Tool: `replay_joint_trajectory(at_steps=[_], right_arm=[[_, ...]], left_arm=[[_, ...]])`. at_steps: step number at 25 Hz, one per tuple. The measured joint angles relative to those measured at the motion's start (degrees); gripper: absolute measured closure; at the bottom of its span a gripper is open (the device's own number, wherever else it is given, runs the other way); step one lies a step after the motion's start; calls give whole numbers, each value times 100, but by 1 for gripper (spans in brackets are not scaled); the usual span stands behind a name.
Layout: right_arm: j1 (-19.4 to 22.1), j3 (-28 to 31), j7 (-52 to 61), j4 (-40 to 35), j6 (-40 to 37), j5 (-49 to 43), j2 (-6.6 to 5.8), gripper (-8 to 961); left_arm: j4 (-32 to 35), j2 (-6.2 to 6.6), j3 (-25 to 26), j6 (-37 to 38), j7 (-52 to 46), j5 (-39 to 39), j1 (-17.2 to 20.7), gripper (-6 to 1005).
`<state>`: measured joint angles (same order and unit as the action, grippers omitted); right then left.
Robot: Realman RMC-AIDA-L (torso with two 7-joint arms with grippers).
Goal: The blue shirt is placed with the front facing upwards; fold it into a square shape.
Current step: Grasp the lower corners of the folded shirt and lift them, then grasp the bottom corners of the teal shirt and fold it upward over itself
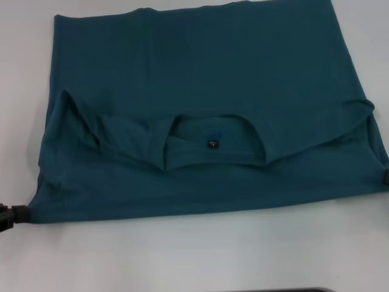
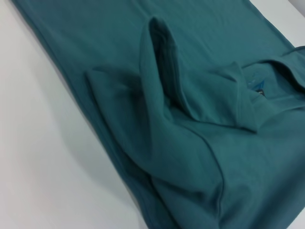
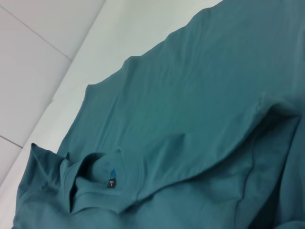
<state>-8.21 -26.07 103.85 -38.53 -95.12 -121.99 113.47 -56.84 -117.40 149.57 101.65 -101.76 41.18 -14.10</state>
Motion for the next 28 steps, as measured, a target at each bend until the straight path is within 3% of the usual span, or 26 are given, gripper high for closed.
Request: replay_joint_trajectory(at_steps=[26,28], right_arm=[[-142,-34,-30,4,-345,-22,-52,856],[-210,-24,-26,4,-399,-52,-56,797]], left_arm=[[77,7,-1,198,36,-74,-57,952],[69,9,0,215,-13,-76,-92,947]])
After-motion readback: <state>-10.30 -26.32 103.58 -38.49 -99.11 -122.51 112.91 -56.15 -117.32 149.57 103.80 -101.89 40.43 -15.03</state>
